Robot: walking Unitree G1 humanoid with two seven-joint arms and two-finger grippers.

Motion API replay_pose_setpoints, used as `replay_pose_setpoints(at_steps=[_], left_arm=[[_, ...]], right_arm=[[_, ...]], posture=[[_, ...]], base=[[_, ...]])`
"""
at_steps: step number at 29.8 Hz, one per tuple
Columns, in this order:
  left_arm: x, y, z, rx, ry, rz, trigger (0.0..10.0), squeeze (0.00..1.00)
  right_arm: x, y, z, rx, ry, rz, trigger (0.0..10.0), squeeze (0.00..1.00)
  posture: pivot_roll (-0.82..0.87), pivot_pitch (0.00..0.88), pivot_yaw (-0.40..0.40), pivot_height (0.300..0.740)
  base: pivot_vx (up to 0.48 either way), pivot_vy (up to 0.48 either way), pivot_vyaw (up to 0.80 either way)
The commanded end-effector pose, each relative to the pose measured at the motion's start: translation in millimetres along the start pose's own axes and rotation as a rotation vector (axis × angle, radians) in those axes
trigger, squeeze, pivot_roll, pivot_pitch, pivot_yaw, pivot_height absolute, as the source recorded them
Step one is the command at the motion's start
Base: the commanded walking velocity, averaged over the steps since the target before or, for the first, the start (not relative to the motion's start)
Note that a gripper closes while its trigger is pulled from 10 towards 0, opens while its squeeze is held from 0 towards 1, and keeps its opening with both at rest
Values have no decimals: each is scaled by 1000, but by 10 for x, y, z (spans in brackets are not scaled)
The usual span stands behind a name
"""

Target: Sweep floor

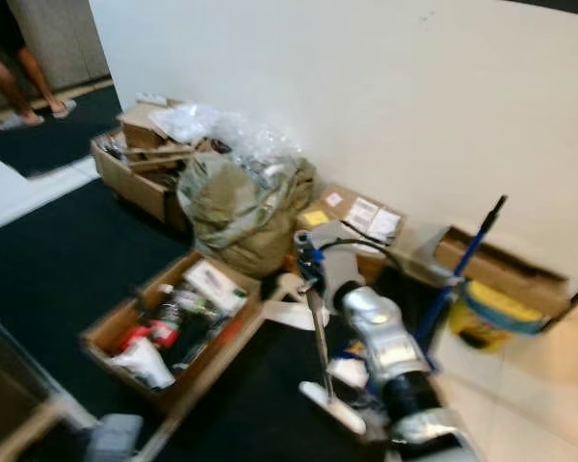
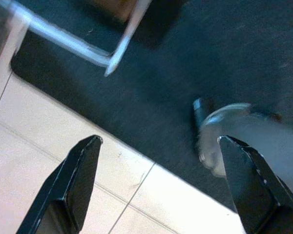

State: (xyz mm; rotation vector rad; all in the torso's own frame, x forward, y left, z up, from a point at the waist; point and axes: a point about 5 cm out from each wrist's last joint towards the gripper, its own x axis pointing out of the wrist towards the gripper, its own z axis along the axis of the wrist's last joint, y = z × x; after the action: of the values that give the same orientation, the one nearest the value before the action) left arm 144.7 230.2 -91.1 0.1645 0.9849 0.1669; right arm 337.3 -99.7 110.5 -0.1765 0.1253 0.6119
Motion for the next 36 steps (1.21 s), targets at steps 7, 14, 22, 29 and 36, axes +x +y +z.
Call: replay_pose_setpoints(at_steps=[7,14,22,29,36], left_arm=[[-8,-21,-38,11,13,-11,10000,0],[-8,-18,-36,14,12,-5,10000,0],[-10,-27,-50,32,19,-16,10000,0],[-16,-26,-74,50,25,-25,10000,0],[-31,-4,-125,65,32,-9,10000,0]], right_arm=[[-62,-36,43,77,-29,95,10000,0],[-80,23,24,89,-21,183,10000,0],[-184,-94,-102,-16,110,277,10000,0],[-220,-150,-105,-35,118,294,10000,0],[-230,-78,-118,-71,85,374,10000,0]], posture=[[-47,0,-82,740],[-50,0,-81,740],[-49,11,-75,740],[-45,33,-73,740],[-42,62,-68,740]], base=[[0,-480,0],[0,-69,0],[0,0,0],[0,-137,0],[0,-69,0]])
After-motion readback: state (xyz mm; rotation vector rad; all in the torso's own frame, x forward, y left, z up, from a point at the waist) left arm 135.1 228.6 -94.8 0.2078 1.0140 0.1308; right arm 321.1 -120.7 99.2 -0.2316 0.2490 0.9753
